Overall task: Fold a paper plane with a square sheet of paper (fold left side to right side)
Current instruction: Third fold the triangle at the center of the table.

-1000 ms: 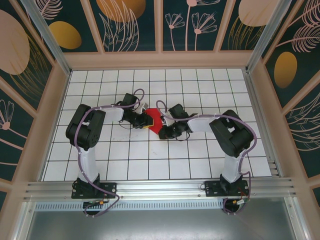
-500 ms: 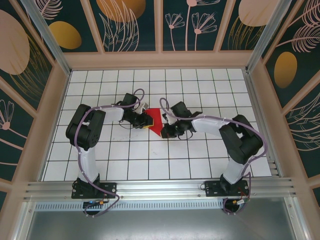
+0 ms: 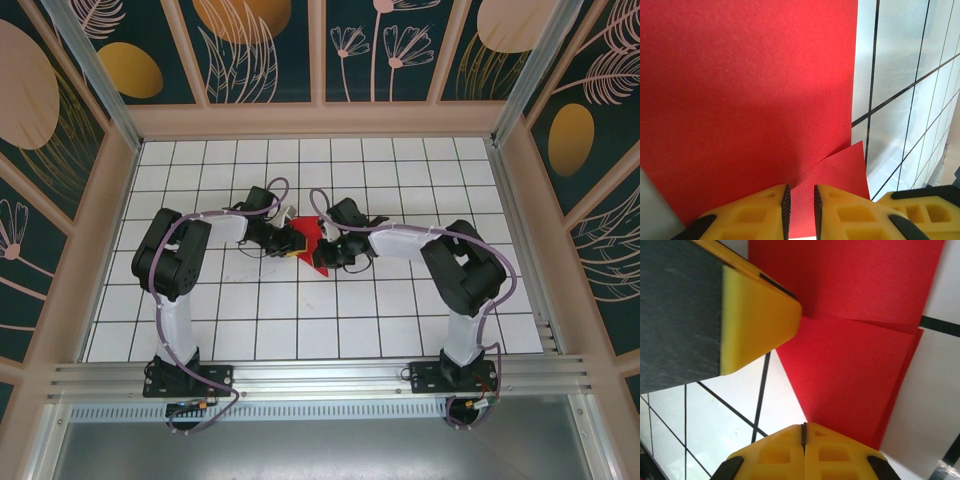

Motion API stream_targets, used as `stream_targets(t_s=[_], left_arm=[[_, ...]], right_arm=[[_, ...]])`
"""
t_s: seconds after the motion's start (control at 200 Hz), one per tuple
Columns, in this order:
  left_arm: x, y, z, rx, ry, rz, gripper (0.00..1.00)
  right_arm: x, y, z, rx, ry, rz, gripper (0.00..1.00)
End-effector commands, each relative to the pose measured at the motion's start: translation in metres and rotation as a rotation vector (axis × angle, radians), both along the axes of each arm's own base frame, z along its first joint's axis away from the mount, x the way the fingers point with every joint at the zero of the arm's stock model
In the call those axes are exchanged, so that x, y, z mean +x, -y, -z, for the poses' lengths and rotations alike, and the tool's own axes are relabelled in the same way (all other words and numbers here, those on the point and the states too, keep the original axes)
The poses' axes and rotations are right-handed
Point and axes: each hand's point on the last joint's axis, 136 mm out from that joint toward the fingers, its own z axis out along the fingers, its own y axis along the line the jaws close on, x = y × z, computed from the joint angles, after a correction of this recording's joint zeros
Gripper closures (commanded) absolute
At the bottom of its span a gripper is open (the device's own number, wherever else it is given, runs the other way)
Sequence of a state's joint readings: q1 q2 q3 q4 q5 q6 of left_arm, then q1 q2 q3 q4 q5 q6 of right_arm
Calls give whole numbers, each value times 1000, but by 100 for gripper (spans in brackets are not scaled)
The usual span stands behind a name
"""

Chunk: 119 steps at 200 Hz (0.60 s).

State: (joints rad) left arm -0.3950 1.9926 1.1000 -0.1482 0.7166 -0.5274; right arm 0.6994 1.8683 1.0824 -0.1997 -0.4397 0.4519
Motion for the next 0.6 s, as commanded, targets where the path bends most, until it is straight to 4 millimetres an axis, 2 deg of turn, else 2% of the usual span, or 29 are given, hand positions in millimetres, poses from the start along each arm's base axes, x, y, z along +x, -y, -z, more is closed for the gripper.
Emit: stream_targets(t_s=[0.0,0.245,0.395,0.5,0.591], left_arm=[[1,-14,33,125,2,-19,76],[3,-13,31,126,5,-20,76],[5,-13,28,126,11,-17,76],[9,-11,17,118,32,-13,75],[15,-6,-2,90,70,-12,72]], right_arm=[[-3,10,10,-62,-41,33,100],[-30,31,33,-114,-130,33,100],[-39,49,49,-183,-155,56,100],[-40,62,55,-219,-168,81,100],[-41,67,59,-227,-178,92,100]])
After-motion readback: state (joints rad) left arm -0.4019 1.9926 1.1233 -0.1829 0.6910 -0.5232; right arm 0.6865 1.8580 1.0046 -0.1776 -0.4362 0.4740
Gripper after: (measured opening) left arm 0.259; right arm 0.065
